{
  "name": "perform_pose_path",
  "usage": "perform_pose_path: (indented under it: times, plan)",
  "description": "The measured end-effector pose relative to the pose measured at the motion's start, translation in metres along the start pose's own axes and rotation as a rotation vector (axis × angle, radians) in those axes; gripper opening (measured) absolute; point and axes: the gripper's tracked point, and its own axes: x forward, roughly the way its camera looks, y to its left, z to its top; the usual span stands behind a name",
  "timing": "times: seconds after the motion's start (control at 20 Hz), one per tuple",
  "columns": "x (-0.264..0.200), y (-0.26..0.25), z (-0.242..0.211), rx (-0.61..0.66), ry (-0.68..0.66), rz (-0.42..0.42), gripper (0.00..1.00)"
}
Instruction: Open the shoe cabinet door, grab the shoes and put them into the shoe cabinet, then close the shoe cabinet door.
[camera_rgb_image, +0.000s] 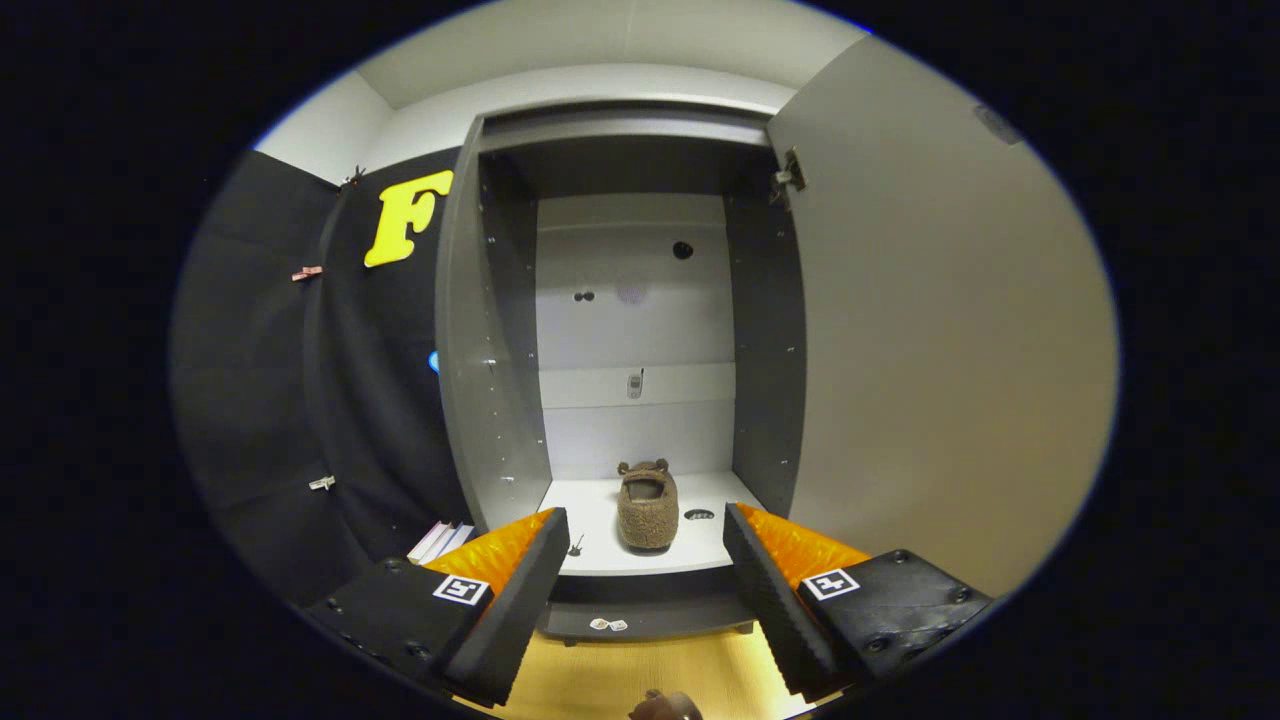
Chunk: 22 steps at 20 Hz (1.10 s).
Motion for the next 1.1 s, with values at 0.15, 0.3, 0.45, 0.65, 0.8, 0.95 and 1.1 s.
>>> perform_pose_path:
  times: [0.15,0.3,0.45,0.65,0.8,0.95,1.1]
  plan:
    - [-0.041,-0.018,0.005,0.007,-0.022,-0.025,0.98]
    - [-0.082,-0.059,0.006,0.025,-0.033,-0.111,0.97]
    - [-0.117,-0.110,0.005,0.046,-0.038,-0.219,0.98]
    - [-0.153,-0.159,0.009,0.073,-0.058,-0.263,0.98]
    - [-0.169,-0.163,0.016,0.028,-0.053,-0.178,0.98]
    - [-0.185,-0.167,0.029,-0.021,-0.076,-0.135,0.99]
    - [-0.198,-0.181,0.045,0.010,-0.106,-0.097,0.99]
